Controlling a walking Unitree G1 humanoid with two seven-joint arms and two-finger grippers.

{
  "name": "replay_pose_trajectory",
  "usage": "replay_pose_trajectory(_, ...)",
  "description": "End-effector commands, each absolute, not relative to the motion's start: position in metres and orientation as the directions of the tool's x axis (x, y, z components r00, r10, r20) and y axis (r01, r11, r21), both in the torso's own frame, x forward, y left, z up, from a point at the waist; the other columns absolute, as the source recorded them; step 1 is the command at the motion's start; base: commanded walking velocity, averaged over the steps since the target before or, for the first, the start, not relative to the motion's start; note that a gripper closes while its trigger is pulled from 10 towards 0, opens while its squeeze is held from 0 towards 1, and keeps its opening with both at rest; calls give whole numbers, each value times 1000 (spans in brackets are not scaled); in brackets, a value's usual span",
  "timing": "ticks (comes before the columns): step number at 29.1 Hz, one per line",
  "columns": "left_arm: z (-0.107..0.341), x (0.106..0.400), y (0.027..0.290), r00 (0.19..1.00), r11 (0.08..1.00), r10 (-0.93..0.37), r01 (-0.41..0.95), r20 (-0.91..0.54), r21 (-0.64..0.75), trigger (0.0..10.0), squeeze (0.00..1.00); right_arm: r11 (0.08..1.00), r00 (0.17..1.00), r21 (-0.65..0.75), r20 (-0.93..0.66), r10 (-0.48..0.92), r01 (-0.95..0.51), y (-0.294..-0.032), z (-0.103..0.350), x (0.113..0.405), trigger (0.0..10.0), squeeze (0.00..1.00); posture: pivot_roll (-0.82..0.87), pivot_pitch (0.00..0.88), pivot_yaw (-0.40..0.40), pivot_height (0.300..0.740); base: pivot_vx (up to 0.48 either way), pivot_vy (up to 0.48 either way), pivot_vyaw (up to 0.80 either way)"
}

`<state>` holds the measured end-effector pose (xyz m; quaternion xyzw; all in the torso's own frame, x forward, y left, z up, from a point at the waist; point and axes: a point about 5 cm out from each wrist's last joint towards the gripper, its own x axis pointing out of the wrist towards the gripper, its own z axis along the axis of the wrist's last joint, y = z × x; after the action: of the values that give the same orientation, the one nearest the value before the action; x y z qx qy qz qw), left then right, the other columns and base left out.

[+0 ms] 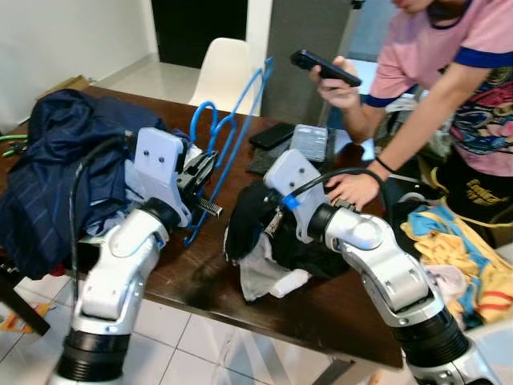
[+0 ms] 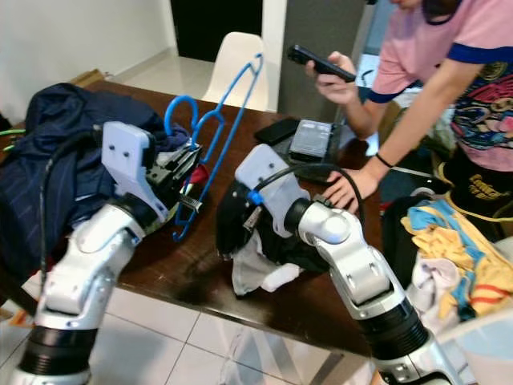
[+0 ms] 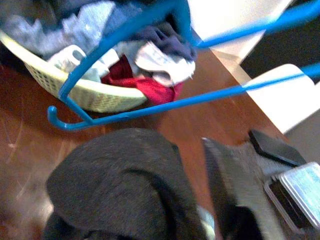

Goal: Hang hanger

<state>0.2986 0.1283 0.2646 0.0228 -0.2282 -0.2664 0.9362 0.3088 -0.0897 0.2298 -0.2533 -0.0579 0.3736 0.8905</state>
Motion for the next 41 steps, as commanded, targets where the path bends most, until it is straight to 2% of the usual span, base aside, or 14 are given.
replay_pose_trajectory(1,285,295,141,706,819,-571,525,419,232,10000,0,610,755,-515,-119,644,-602,-98,225,313,10000,1000,55,87,-20,740,0,0,0)
replay_pose_trajectory(7,310,293,161,667,783,-622,529,410,327,10000,0,650,798,-519,-109,593,-554,-117,229,318,10000,1000,58,90,-22,740,0,0,0)
replay_pose_trajectory(12,315,281,171,589,646,-759,622,279,443,10000,0,726,853,-492,-71,516,-480,-159,245,323,10000,1000,55,93,-22,740,0,0,0)
replay_pose_trajectory(18,312,282,180,594,603,-781,632,196,487,10000,0,691,810,-462,-117,574,-556,-187,248,308,10000,969,46,97,-22,740,0,0,0)
replay_pose_trajectory(19,312,283,182,597,598,-781,632,182,492,10000,0,640,749,-422,-167,641,-642,-189,246,296,10000,737,43,100,-21,740,0,0,0)
replay_pose_trajectory(21,311,283,186,593,581,-791,648,153,493,10000,0,483,576,-339,-275,770,-807,-187,238,268,10000,561,42,101,-20,740,0,0,0)
replay_pose_trajectory(24,309,283,187,586,567,-799,659,135,495,10000,0,364,438,-263,-331,836,-893,-182,231,248,10000,443,42,102,-18,740,0,0,0)
replay_pose_trajectory(25,308,282,188,582,561,-803,664,129,494,10000,0,321,384,-226,-347,855,-920,-179,229,242,10000,86,45,104,-17,740,0,0,0)
replay_pose_trajectory(27,308,282,188,579,557,-806,669,125,491,10000,0,290,351,-208,-385,854,-934,-179,225,237,10000,0,47,104,-16,740,0,0,0)
replay_pose_trajectory(33,303,272,185,494,469,-866,752,76,462,10000,0,300,344,-187,-289,893,-935,-190,242,235,10000,0,50,105,-16,740,0,0,0)
replay_pose_trajectory(35,298,261,185,400,373,-916,826,26,422,10000,0,305,314,-195,-17,949,-932,-197,282,232,10000,0,53,106,-16,740,0,0,0)
replay_pose_trajectory(37,298,261,185,400,373,-916,826,26,422,10000,0,305,314,-195,-17,949,-932,-197,282,232,10000,0,53,106,-16,740,0,0,0)
replay_pose_trajectory(38,292,256,189,348,314,-937,870,-24,380,10000,0,309,282,-224,143,949,-924,-205,307,228,10000,0,58,106,-16,740,0,0,0)
replay_pose_trajectory(41,282,252,197,287,248,-954,918,-84,310,10000,0,294,223,-271,263,939,-917,-213,330,220,10000,0,61,106,-12,740,0,0,0)
